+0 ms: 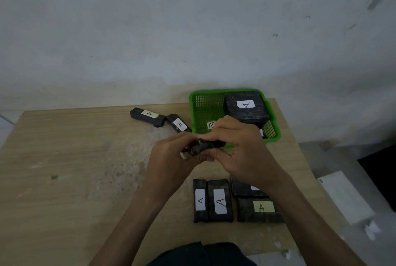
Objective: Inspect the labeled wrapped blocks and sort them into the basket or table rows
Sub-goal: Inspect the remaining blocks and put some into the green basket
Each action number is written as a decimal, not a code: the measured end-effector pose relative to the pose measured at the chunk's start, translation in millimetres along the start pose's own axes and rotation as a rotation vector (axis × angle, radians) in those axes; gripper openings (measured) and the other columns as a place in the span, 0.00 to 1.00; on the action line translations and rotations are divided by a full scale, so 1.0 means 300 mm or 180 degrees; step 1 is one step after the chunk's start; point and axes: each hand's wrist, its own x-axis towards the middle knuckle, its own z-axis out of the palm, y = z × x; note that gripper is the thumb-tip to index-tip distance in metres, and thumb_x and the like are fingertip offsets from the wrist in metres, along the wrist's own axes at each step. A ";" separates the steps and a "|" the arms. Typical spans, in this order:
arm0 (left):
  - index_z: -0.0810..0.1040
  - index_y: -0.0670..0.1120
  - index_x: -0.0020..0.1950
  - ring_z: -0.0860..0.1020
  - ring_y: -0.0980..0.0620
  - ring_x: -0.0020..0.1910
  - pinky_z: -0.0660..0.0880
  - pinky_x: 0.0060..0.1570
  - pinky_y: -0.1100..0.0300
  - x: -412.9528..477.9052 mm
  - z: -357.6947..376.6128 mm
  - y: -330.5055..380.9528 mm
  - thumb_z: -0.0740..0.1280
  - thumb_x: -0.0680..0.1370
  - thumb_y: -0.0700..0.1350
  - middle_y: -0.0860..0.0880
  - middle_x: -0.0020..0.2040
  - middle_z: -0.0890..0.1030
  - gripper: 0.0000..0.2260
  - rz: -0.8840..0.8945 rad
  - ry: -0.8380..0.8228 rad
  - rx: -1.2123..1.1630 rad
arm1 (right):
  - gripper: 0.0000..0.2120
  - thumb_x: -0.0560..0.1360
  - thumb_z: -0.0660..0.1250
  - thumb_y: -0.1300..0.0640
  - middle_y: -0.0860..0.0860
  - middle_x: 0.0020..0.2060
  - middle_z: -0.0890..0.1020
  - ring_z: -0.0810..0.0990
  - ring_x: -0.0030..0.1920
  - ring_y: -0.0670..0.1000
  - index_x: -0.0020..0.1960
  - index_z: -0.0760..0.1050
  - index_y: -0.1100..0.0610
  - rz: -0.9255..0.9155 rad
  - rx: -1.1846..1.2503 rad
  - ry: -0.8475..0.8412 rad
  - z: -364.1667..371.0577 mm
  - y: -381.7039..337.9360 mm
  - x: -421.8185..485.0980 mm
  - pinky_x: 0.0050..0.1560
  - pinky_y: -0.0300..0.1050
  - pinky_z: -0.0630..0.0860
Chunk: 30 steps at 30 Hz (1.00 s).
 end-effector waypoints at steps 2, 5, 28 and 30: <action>0.83 0.48 0.48 0.77 0.63 0.38 0.76 0.36 0.64 -0.003 -0.001 -0.003 0.69 0.69 0.59 0.60 0.41 0.79 0.17 -0.0037 -0.0045 0.0077 | 0.14 0.67 0.74 0.58 0.52 0.40 0.80 0.77 0.40 0.51 0.51 0.83 0.61 0.0067 0.0080 -0.0048 -0.003 0.003 -0.004 0.40 0.46 0.74; 0.83 0.47 0.50 0.79 0.58 0.37 0.77 0.34 0.57 -0.014 0.000 -0.009 0.67 0.69 0.54 0.53 0.43 0.84 0.16 -0.0077 -0.0019 0.0272 | 0.15 0.68 0.75 0.52 0.50 0.42 0.78 0.76 0.42 0.47 0.52 0.82 0.58 0.0285 0.0199 -0.0203 -0.004 -0.001 -0.007 0.43 0.42 0.74; 0.77 0.46 0.61 0.76 0.51 0.50 0.74 0.49 0.60 0.053 0.129 -0.229 0.76 0.68 0.41 0.49 0.53 0.79 0.23 -0.0505 -0.0614 0.0735 | 0.14 0.74 0.70 0.55 0.47 0.51 0.80 0.77 0.49 0.45 0.60 0.78 0.52 0.3043 0.0595 0.0497 -0.025 0.334 -0.111 0.51 0.38 0.73; 0.79 0.45 0.60 0.77 0.49 0.48 0.74 0.47 0.58 0.091 0.162 -0.267 0.76 0.68 0.41 0.48 0.52 0.81 0.21 -0.0596 -0.0771 0.0701 | 0.23 0.71 0.74 0.55 0.47 0.55 0.76 0.76 0.51 0.46 0.64 0.74 0.51 0.2733 0.0222 0.0188 -0.017 0.379 -0.128 0.53 0.40 0.73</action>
